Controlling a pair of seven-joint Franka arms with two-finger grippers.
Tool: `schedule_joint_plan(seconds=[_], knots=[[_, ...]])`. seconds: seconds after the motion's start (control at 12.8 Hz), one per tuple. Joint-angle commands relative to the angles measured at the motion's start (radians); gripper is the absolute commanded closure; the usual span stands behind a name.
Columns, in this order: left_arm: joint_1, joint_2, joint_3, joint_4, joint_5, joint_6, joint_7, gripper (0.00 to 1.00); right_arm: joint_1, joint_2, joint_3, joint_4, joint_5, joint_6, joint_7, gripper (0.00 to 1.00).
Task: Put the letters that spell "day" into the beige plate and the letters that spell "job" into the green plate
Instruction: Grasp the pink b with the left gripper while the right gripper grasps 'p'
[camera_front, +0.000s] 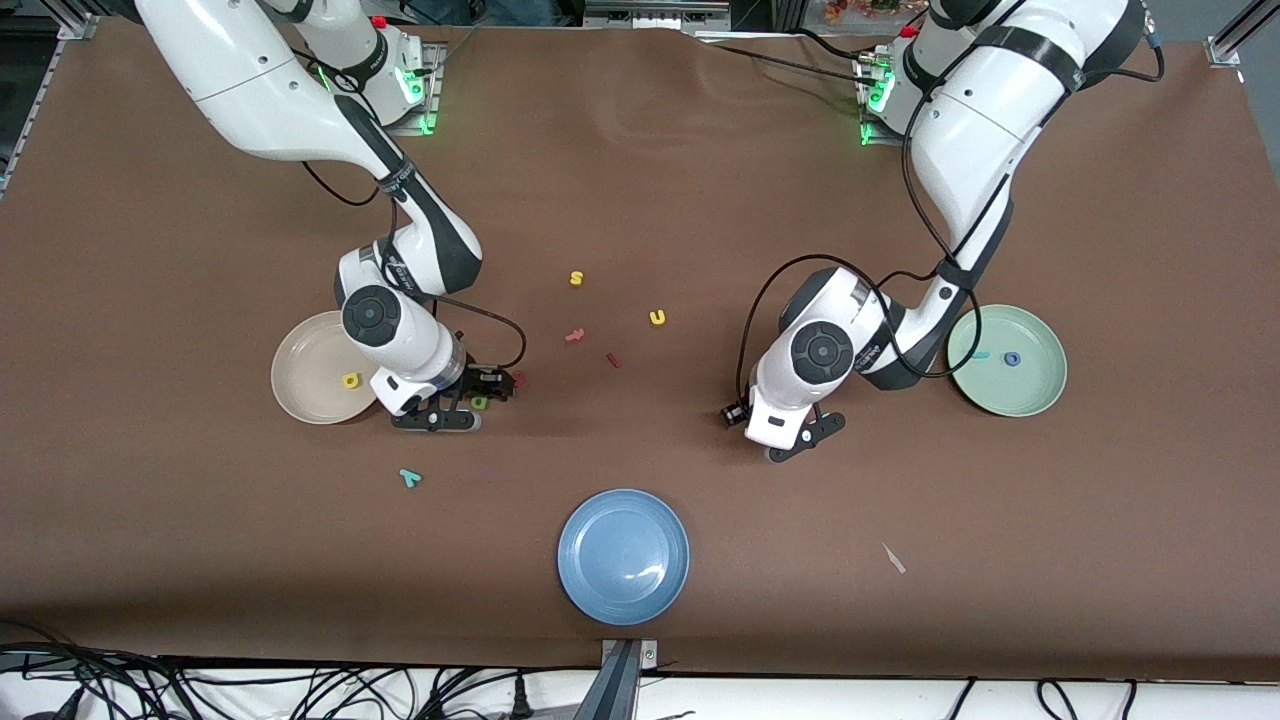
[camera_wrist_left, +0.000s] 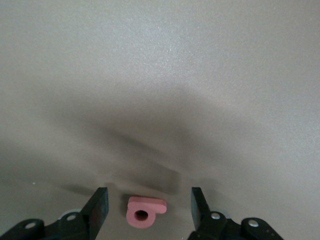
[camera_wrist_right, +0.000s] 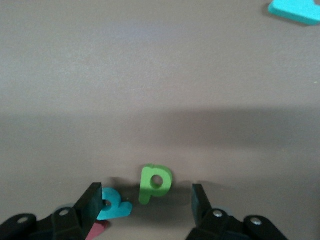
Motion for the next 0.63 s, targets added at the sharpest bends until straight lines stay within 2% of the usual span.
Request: schedule_joint_plan(seconds=[0.0,0.31,0.55], knots=[[-0.015,0.019,0.012,0.023,-0.002,0.009,-0.009,0.26,0.004,0.012,-0.022,0.025,-0.003,-0.003,-0.045,0.19],[-0.016,0.022,0.012,0.023,0.002,0.009,-0.009,0.32,0.006,0.024,-0.022,0.016,-0.004,0.026,-0.04,0.28],[-0.029,0.022,0.012,0.023,-0.002,0.009,-0.009,0.32,0.006,0.038,-0.022,0.006,-0.009,0.057,-0.042,0.35]])
